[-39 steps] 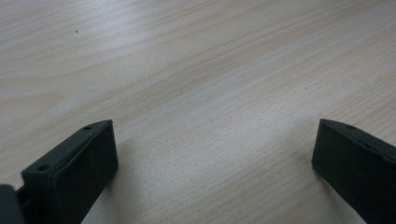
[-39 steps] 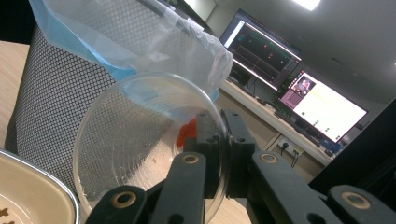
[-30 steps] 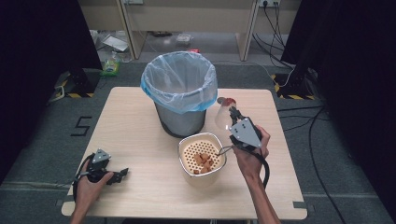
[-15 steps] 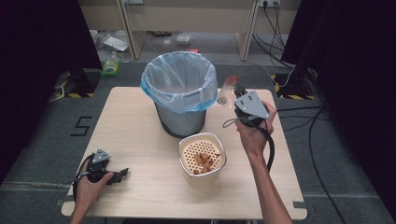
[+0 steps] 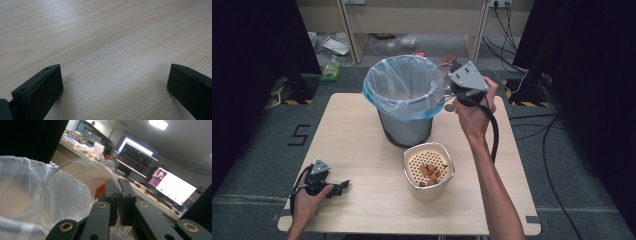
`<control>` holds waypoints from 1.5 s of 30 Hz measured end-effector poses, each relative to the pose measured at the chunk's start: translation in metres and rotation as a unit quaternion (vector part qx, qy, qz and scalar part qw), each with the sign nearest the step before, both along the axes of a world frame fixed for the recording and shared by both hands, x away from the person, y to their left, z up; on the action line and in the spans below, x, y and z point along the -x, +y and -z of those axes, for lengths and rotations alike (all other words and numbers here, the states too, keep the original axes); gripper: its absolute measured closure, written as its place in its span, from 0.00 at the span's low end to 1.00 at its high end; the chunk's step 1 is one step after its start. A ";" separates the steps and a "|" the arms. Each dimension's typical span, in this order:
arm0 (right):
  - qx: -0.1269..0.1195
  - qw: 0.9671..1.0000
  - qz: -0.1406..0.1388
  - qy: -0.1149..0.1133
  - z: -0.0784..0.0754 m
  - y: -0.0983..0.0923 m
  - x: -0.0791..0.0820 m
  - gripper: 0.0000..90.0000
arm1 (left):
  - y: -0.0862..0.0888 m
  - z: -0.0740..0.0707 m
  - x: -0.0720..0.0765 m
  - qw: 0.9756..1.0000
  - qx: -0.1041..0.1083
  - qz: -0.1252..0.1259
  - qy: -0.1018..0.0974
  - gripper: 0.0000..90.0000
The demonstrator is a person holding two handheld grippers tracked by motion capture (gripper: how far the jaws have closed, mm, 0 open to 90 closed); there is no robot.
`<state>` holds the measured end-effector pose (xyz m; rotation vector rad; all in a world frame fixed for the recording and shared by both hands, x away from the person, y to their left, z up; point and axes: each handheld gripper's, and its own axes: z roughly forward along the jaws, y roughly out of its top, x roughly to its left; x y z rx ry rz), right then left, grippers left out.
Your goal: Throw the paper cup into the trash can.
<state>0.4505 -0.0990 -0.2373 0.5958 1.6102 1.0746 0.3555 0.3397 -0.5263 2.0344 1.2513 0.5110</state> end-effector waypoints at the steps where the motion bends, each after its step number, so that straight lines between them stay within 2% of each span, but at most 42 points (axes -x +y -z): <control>1: 0.000 1.000 0.000 0.000 0.000 0.000 0.000 0.97 | 0.000 0.000 0.000 1.000 0.000 0.000 0.000 0.00; 4: 0.006 1.000 -0.023 0.007 -0.003 0.028 -0.010 0.97 | 0.000 0.000 0.000 1.000 0.000 0.000 0.000 0.00; 6: 0.022 0.999 -0.025 0.003 -0.003 0.043 -0.014 0.97 | 0.000 0.000 0.000 1.000 0.000 0.000 0.000 0.00; 12: 0.037 0.998 -0.038 0.030 0.001 0.080 -0.033 0.97 | 0.000 0.000 0.000 1.000 0.000 0.000 0.000 0.00; 13: 0.037 0.998 -0.038 0.030 0.001 0.080 -0.033 0.97 | 0.000 0.000 0.000 1.000 0.000 0.000 0.000 0.00; 14: 0.044 0.997 -0.042 0.042 0.004 0.091 -0.040 0.96 | 0.000 0.000 0.000 1.000 0.000 0.000 0.000 0.00; 16: 0.051 0.996 -0.043 0.054 0.006 0.099 -0.046 0.96 | 0.000 0.000 0.000 1.000 0.000 0.000 0.000 0.00; 21: 0.061 0.995 -0.041 0.073 0.011 0.111 -0.057 0.94 | 0.000 0.000 0.000 1.000 0.000 0.000 0.000 0.00; 23: 0.057 0.993 -0.042 0.096 0.015 0.116 -0.063 0.86 | 0.000 0.000 0.000 1.000 0.000 0.000 0.000 0.00; 27: 0.067 0.992 -0.034 0.106 0.016 0.116 -0.064 0.75 | 0.000 0.000 0.000 1.000 0.000 0.000 0.000 0.00; 31: 0.053 0.991 -0.035 0.114 0.013 0.107 -0.061 0.71 | 0.000 0.000 0.000 1.000 0.000 0.000 0.000 0.00; 38: 0.025 0.991 -0.031 0.127 0.009 0.076 -0.052 0.66 | 0.000 0.000 0.000 1.000 0.000 0.000 0.000 0.00; 42: 0.013 0.990 -0.028 0.139 0.011 0.059 -0.048 0.63 | 0.000 0.000 0.000 1.000 0.000 0.000 0.000 0.00; 45: -0.004 0.989 -0.023 0.145 0.011 0.045 -0.044 0.60 | 0.000 0.000 0.000 1.000 0.000 0.000 0.000 0.00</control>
